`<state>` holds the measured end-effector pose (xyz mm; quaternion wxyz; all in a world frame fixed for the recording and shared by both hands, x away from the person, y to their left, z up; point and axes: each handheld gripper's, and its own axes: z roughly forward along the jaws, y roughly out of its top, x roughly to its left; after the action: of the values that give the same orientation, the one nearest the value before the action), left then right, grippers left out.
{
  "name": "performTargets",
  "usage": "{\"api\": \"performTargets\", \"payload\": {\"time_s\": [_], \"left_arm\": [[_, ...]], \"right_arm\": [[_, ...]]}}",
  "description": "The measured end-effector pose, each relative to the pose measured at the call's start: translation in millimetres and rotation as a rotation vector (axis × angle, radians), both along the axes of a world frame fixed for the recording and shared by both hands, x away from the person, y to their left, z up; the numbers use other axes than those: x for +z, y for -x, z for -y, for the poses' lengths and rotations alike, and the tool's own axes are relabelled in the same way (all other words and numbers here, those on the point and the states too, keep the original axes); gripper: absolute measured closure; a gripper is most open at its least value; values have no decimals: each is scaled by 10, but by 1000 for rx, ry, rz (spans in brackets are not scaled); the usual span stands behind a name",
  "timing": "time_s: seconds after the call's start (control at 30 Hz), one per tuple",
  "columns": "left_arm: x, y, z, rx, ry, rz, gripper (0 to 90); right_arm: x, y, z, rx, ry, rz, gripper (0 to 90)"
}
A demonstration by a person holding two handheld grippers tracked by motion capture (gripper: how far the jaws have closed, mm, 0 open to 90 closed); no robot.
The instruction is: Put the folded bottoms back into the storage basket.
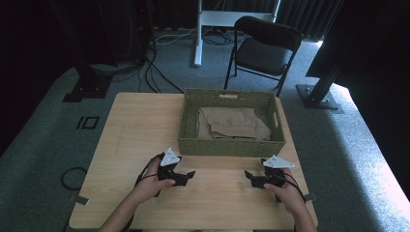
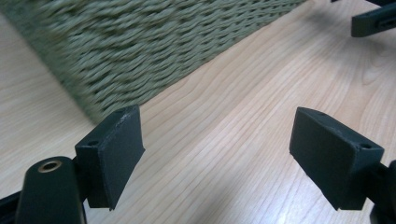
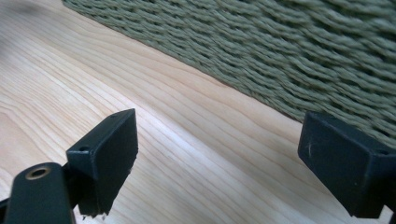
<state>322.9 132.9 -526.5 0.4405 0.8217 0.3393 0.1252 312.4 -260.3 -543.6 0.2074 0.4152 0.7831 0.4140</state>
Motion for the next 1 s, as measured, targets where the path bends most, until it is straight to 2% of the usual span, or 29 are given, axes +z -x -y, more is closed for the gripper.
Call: {"api": "performTargets", "payload": {"time_s": [0.17, 0.4, 0.47, 0.6, 1.0], "left_arm": [[-65, 20, -151, 50, 0, -13, 186], [-102, 41, -316, 101, -23, -3, 186], [-98, 58, -369, 125, -15, -17, 186], [-106, 95, -474, 169, -9, -21, 186], [-148, 179, -816, 312, -9, -35, 186]], "right_arm": [[-42, 37, 66, -37, 12, -4, 119], [-56, 113, 125, -80, 22, -13, 119], [-59, 142, 135, -88, 22, -14, 119], [-81, 177, 172, -128, 37, -13, 119], [-141, 237, 256, -233, 91, -78, 139]]}}
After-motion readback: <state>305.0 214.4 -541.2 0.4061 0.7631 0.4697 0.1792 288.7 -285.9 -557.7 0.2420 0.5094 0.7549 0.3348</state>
